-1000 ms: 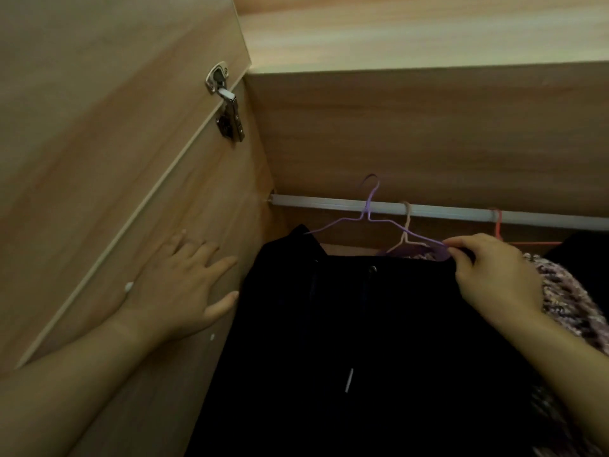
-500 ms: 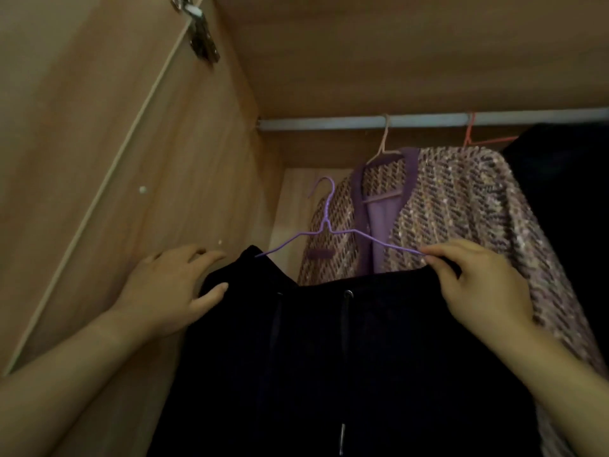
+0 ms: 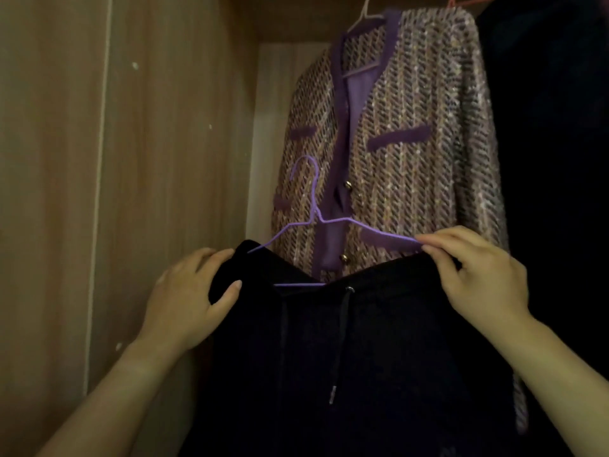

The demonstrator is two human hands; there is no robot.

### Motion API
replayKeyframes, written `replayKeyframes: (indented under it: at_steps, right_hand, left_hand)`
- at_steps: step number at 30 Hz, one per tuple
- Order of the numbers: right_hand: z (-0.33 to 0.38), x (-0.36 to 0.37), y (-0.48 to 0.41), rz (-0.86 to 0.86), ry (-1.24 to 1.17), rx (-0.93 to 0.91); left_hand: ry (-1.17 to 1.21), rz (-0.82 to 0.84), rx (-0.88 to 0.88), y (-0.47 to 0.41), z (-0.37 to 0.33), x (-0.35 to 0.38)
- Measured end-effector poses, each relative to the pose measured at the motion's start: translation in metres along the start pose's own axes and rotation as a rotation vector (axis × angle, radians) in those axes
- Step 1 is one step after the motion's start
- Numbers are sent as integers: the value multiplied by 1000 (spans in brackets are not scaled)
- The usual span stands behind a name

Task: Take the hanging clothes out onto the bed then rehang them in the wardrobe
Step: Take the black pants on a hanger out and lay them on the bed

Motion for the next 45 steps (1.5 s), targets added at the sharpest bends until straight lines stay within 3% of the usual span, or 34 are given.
replayKeyframes:
  at_steps: [4, 15, 21, 31, 39, 45]
  right_hand:
    - [16, -55, 39, -4, 71, 49]
    - [119, -221, 115, -5, 361, 59]
    - [155, -298, 130, 27, 403, 185]
    - [224, -422, 161, 47, 420, 332]
    - [296, -552, 210, 140, 477, 402]
    - [360, -669, 238, 96, 520, 455]
  left_hand:
    - [121, 90, -19, 28, -5, 4]
    - [488, 272, 211, 101, -90, -32]
    - [659, 219, 222, 136, -122, -74]
    - [854, 16, 154, 207, -159, -192]
    - [842, 76, 192, 297, -195, -307]
    - [907, 121, 268, 360, -238, -388]
Point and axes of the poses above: each hand's wrist, its own y-axis away from the middle knuckle, its own x-axis out of the palm, z = x × y, the point moved 5 cm from there along -y, towards the middle knuckle, and after that the axes turned 8 degrees about -z, right-handed, at the moved point
